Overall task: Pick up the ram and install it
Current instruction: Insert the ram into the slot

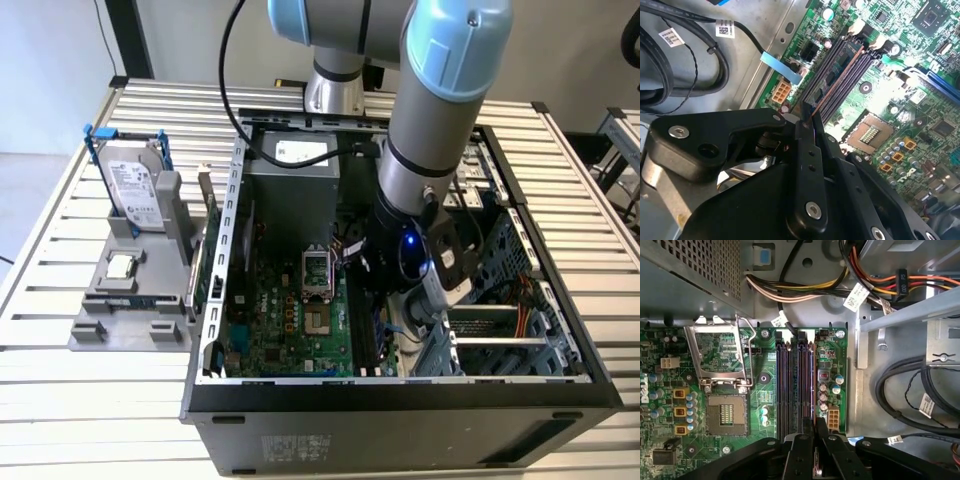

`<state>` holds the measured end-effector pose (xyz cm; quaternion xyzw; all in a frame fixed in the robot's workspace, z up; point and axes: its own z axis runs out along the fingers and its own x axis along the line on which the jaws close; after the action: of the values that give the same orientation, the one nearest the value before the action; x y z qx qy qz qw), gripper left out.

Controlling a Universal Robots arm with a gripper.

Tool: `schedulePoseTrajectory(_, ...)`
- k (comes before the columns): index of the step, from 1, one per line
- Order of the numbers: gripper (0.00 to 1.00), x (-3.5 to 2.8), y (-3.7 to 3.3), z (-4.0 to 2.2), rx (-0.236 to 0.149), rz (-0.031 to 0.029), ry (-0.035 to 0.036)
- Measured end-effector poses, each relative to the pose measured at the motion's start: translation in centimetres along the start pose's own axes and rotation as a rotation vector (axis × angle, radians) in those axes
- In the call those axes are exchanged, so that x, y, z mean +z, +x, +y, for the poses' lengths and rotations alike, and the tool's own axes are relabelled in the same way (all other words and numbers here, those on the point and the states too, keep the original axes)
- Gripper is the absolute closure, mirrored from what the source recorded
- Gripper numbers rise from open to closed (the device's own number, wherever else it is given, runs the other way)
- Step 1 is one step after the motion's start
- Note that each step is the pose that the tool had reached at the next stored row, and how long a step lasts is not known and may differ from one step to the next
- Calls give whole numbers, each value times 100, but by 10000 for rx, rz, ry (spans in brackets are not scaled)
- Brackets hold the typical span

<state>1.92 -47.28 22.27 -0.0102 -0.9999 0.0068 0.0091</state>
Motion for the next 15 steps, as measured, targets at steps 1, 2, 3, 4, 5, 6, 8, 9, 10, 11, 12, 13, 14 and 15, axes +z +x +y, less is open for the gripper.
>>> schedulePoseTrajectory(1, 100, 5, 0, 0, -2, 1, 4)
schedulePoseTrajectory(2, 100, 9, -1, 0, -2, 3, 6)
schedulePoseTrajectory(3, 100, 13, -1, 0, -3, 3, 9)
schedulePoseTrajectory(4, 100, 17, -1, 0, -3, 4, 13)
schedulePoseTrajectory(5, 100, 23, -1, 0, -3, 4, 16)
schedulePoseTrajectory(6, 100, 32, -1, 0, -3, 4, 21)
schedulePoseTrajectory(8, 100, 44, -2, 0, -3, 4, 26)
schedulePoseTrajectory(9, 100, 44, -1, 0, -3, 5, 27)
schedulePoseTrajectory(10, 100, 44, -1, 0, -3, 5, 28)
schedulePoseTrajectory(11, 100, 44, -1, 0, -3, 4, 28)
schedulePoseTrajectory(12, 100, 45, -1, 1, -2, 4, 26)
schedulePoseTrajectory(13, 100, 46, -1, 1, -2, 4, 25)
schedulePoseTrajectory(14, 100, 50, -1, 1, -2, 3, 22)
schedulePoseTrajectory(15, 100, 51, 0, 1, 0, 3, 24)
